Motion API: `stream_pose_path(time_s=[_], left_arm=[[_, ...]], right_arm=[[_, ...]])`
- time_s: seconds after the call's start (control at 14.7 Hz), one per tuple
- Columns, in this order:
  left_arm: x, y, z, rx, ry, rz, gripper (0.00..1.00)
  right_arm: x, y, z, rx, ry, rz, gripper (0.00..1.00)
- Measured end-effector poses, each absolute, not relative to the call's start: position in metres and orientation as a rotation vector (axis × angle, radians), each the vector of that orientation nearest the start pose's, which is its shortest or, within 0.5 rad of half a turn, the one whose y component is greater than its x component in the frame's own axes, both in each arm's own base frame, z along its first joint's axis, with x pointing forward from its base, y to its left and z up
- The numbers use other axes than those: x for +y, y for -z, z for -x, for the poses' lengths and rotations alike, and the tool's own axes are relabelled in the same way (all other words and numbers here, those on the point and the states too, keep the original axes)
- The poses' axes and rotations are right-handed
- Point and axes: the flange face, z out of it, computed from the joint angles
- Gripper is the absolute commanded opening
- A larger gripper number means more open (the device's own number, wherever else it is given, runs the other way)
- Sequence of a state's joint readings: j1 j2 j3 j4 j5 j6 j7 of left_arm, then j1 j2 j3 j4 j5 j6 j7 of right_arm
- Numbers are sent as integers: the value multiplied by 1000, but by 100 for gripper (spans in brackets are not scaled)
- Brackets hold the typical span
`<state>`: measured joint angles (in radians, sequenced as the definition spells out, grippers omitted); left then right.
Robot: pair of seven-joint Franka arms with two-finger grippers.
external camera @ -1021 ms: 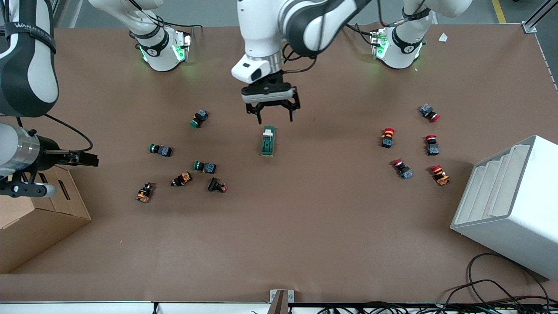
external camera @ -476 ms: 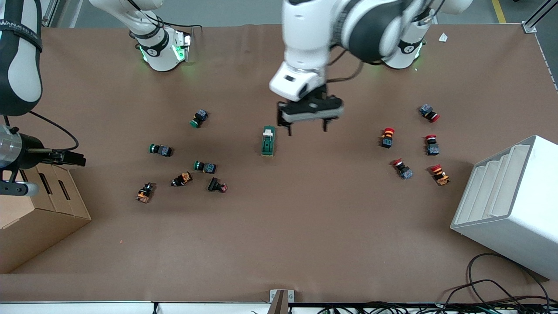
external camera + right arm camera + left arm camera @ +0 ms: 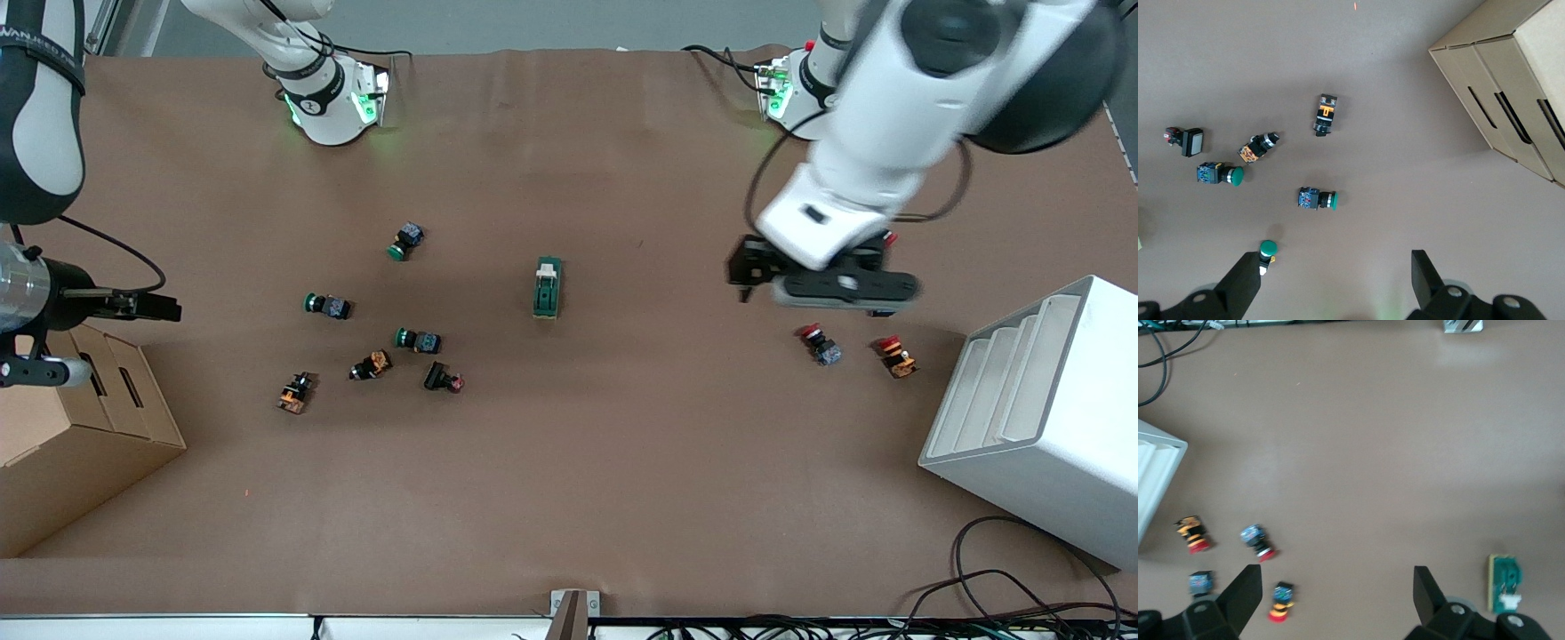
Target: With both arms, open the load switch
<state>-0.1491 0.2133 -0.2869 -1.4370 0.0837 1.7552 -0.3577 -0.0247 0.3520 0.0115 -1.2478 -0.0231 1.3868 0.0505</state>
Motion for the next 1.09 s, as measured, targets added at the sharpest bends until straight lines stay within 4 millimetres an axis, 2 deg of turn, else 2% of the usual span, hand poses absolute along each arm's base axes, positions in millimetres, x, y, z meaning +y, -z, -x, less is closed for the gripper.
stream_pose_path(time_s=[0.14, 0.27, 0.41, 0.61, 0.88, 0.95, 1.09], left_arm=[[-219, -592, -589, 130, 156, 3153, 100], [-207, -605, -585, 142, 146, 3144, 100], [-196, -619, -575, 145, 132, 3131, 100], [-166, -641, -565, 168, 145, 3117, 100], [-104, -643, -555, 172, 39, 3138, 100], [-94, -645, -552, 154, 22, 3147, 100], [-88, -652, -543, 140, 9, 3152, 100]], right_arm=[[-12, -565, -628, 104, -311, 3144, 100], [-12, -575, -620, 104, -303, 3144, 100], [-11, -578, -613, 102, -305, 3143, 100], [-10, -582, -602, 100, -275, 3146, 100], [-6, -600, -568, 88, -197, 3153, 100], [-3, -606, -558, 83, -180, 3154, 100], [0, -617, -539, 75, -157, 3157, 100]])
